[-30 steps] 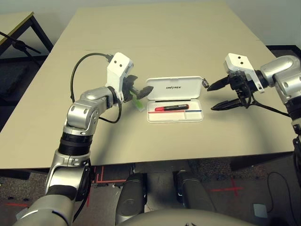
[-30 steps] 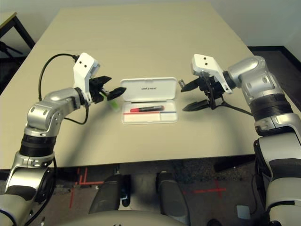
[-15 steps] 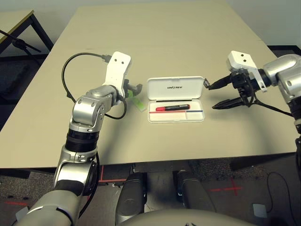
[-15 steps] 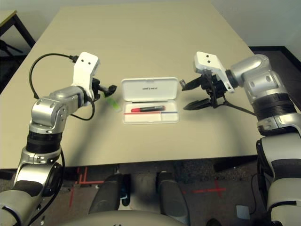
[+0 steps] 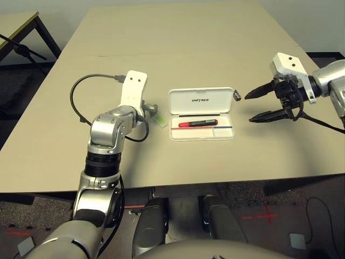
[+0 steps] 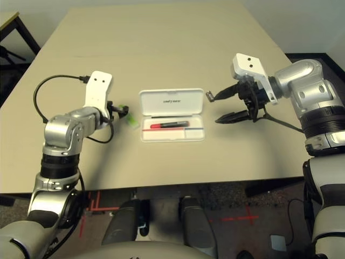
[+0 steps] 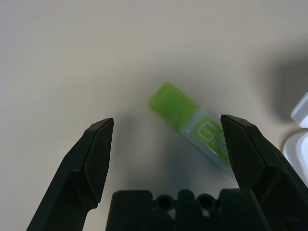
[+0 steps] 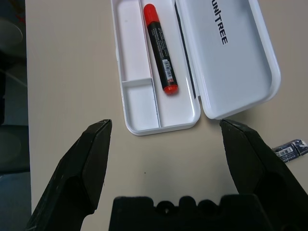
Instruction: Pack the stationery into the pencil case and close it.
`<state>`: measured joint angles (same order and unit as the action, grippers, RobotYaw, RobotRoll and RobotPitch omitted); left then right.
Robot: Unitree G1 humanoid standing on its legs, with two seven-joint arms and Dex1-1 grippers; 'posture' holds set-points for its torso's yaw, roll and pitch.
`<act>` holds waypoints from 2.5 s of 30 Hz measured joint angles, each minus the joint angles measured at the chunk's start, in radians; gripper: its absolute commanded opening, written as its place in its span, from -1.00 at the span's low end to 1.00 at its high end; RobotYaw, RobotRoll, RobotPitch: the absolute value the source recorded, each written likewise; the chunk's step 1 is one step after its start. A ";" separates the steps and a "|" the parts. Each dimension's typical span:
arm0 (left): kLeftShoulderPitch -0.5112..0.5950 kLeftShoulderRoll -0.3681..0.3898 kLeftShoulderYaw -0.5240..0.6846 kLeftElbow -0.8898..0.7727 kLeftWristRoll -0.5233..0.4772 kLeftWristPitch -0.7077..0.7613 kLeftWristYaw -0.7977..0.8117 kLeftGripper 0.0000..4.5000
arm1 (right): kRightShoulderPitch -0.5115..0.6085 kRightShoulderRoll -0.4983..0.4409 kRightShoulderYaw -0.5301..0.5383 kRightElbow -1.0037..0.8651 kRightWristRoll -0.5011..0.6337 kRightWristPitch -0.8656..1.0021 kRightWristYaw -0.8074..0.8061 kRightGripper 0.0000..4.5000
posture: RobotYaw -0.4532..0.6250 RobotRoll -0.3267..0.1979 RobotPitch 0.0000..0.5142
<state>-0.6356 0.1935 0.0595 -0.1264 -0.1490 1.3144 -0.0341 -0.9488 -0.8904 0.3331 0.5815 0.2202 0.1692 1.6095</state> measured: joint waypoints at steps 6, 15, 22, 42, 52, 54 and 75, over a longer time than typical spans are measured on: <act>-0.021 -0.040 0.023 0.025 -0.002 0.023 0.009 1.00 | 0.001 0.001 -0.009 0.001 -0.001 -0.011 0.000 0.99 | -0.08 0.25 -0.59; -0.020 -0.027 0.009 0.063 0.021 0.004 0.018 1.00 | 0.001 0.003 -0.029 0.001 -0.001 -0.011 0.000 0.99 | -0.09 0.25 -0.58; -0.018 -0.043 0.009 0.101 0.032 -0.023 0.023 1.00 | 0.001 0.006 -0.033 0.001 -0.002 -0.010 0.000 0.99 | -0.10 0.25 -0.58; -0.057 -0.082 0.023 0.158 0.036 -0.040 0.042 -0.99 | 0.008 0.016 -0.074 -0.029 -0.015 0.010 0.000 1.00 | -0.13 0.25 -0.57; -0.073 -0.057 0.050 0.246 0.035 -0.066 0.041 -0.99 | 0.020 0.033 -0.090 -0.032 -0.025 0.017 -0.001 1.00 | -0.12 0.25 -0.57; -0.073 -0.057 0.050 0.254 0.035 -0.066 0.041 -0.99 | 0.020 0.036 -0.097 -0.032 -0.028 0.018 -0.001 1.00 | -0.12 0.25 -0.57; -0.165 -0.063 0.076 0.171 0.034 0.019 0.044 0.73 | 0.020 0.045 -0.110 -0.028 -0.047 0.019 -0.001 1.00 | -0.10 0.25 -0.54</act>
<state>-0.8005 0.1306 0.1359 0.0443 -0.1152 1.3335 0.0102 -0.9286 -0.8453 0.2235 0.5533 0.1736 0.1886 1.6086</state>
